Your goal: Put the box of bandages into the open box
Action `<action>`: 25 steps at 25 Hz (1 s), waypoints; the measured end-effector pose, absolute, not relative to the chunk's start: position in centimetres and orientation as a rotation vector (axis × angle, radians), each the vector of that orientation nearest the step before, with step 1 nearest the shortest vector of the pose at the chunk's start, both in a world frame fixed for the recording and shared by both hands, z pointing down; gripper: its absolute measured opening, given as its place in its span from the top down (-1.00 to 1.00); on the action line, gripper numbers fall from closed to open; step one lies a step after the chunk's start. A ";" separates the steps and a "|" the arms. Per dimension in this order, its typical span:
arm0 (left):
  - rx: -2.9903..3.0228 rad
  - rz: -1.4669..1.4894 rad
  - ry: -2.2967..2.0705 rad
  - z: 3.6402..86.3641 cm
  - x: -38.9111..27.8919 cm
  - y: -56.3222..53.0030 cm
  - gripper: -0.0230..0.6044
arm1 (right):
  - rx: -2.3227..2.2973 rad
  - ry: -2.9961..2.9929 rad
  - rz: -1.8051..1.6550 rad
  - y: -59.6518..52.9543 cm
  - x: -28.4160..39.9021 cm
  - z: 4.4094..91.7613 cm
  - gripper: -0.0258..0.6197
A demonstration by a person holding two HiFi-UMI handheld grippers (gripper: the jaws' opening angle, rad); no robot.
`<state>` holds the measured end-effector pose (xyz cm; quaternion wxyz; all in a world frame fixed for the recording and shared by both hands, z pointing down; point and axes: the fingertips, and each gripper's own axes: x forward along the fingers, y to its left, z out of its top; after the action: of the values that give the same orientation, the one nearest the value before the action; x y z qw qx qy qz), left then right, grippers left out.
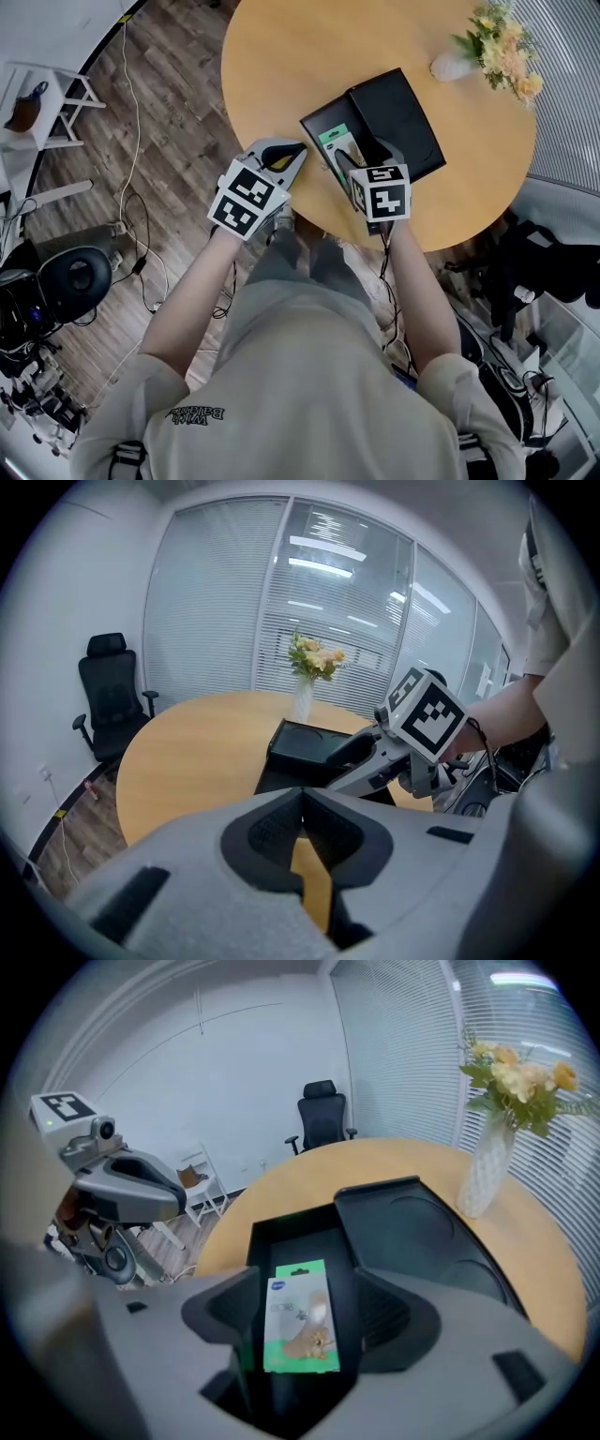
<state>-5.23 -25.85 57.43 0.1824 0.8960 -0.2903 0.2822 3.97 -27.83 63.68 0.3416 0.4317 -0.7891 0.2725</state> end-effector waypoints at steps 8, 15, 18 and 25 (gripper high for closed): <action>2.587 0.753 -0.901 54.0 -5.9 -26.5 0.85 | 1.203 -2.179 0.734 -28.2 3.7 58.1 -0.02; 2.633 0.733 -0.940 51.1 -5.7 -26.6 0.85 | 1.349 -2.240 0.612 -28.9 5.2 52.8 0.49; 2.665 0.716 -0.953 49.6 -5.5 -26.5 0.85 | 1.406 -2.273 0.571 -28.7 5.8 50.4 0.55; 2.781 0.648 -0.990 43.8 -4.8 -26.1 0.85 | 1.496 -2.383 0.473 -27.8 6.8 43.4 0.78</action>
<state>-4.78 -26.09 43.79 0.0595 0.9186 -0.3269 0.2141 6.81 -27.85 43.36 0.1439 0.5188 -0.8266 0.1639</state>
